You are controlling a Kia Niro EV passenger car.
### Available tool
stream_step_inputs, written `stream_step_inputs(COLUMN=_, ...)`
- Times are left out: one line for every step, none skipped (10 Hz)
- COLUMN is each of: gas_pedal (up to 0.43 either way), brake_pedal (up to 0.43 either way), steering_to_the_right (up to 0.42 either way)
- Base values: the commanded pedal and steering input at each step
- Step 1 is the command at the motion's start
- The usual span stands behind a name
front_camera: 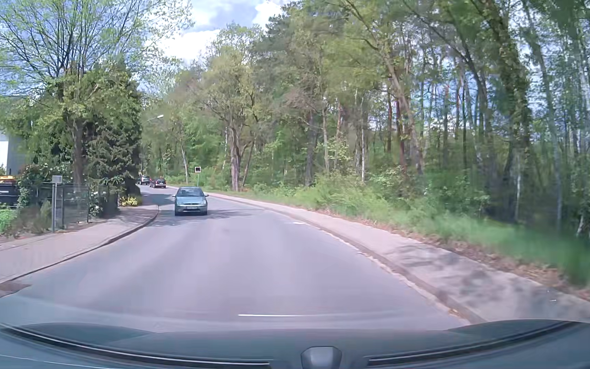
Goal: Follow the waypoints while adhering to traffic rules and regulations
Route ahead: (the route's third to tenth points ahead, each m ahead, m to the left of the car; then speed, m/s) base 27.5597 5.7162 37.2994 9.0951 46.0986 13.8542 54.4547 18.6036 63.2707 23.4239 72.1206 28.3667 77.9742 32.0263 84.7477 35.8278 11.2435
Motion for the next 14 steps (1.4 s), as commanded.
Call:
stream_step_inputs(gas_pedal=0.059, brake_pedal=0.000, steering_to_the_right=-0.025)
stream_step_inputs(gas_pedal=0.059, brake_pedal=0.000, steering_to_the_right=-0.028)
stream_step_inputs(gas_pedal=0.059, brake_pedal=0.000, steering_to_the_right=-0.037)
stream_step_inputs(gas_pedal=0.059, brake_pedal=0.000, steering_to_the_right=-0.045)
stream_step_inputs(gas_pedal=0.059, brake_pedal=0.000, steering_to_the_right=-0.048)
stream_step_inputs(gas_pedal=0.059, brake_pedal=0.000, steering_to_the_right=-0.051)
stream_step_inputs(gas_pedal=0.059, brake_pedal=0.000, steering_to_the_right=-0.050)
stream_step_inputs(gas_pedal=0.059, brake_pedal=0.000, steering_to_the_right=-0.051)
stream_step_inputs(gas_pedal=0.059, brake_pedal=0.000, steering_to_the_right=-0.050)
stream_step_inputs(gas_pedal=0.020, brake_pedal=0.000, steering_to_the_right=-0.050)
stream_step_inputs(gas_pedal=0.000, brake_pedal=0.000, steering_to_the_right=-0.050)
stream_step_inputs(gas_pedal=0.000, brake_pedal=0.000, steering_to_the_right=-0.050)
stream_step_inputs(gas_pedal=0.000, brake_pedal=0.000, steering_to_the_right=-0.050)
stream_step_inputs(gas_pedal=0.000, brake_pedal=0.000, steering_to_the_right=-0.050)
